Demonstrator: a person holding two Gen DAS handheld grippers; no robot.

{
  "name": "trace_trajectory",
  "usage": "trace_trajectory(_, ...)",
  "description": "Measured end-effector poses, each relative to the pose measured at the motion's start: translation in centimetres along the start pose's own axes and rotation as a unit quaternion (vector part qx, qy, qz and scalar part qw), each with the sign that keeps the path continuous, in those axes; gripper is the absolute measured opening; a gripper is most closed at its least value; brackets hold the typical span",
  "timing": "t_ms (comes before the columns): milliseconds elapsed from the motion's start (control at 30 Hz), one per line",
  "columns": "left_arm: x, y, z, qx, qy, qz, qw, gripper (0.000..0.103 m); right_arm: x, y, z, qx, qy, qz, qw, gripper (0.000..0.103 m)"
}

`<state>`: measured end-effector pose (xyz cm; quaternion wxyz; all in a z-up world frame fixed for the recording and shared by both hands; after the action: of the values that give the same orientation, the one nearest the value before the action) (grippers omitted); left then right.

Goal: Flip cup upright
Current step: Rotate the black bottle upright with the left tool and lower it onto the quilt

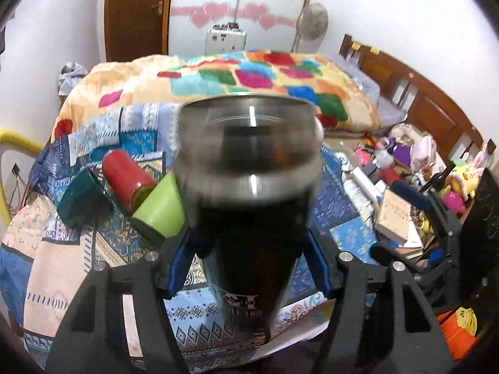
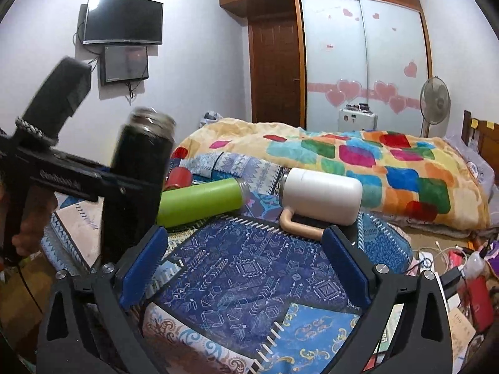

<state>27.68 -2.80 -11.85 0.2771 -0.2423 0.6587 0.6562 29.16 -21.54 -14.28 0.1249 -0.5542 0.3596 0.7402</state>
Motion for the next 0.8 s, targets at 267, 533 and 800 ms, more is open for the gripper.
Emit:
trace_trajectory(267,-2.1,0.7,-0.4,-0.004,0.0,-0.038,0.9993,0.064,-0.4,0.1,-0.1,-0.001,0.0,-0.01,1.0,0.099)
trace_trajectory(533,-2.3,-0.8,-1.2,-0.002,-0.012,-0.031,0.9995,0.064,-0.6,-0.1,-0.4,0.0,-0.001,-0.013,1.0,0.1)
trace_trajectory(800,-1.1,-2.7,-2.4,0.001,-0.028,-0.01,0.9996,0.064,-0.1,-0.5,-0.5,-0.003,-0.009,-0.01,1.0,0.1)
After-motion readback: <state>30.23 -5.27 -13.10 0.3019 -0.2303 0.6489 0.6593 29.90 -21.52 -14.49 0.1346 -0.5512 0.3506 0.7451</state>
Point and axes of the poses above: each gripper's, at about its wrist camera, not at the fingertips, and y roughly against the way its jaws point, z to its left, x to its underside, the point moved 8 cm from there along -y, roughly the way its jaws point, and after that the axes turned 14 degrees about -x, right-handed, at the moved point
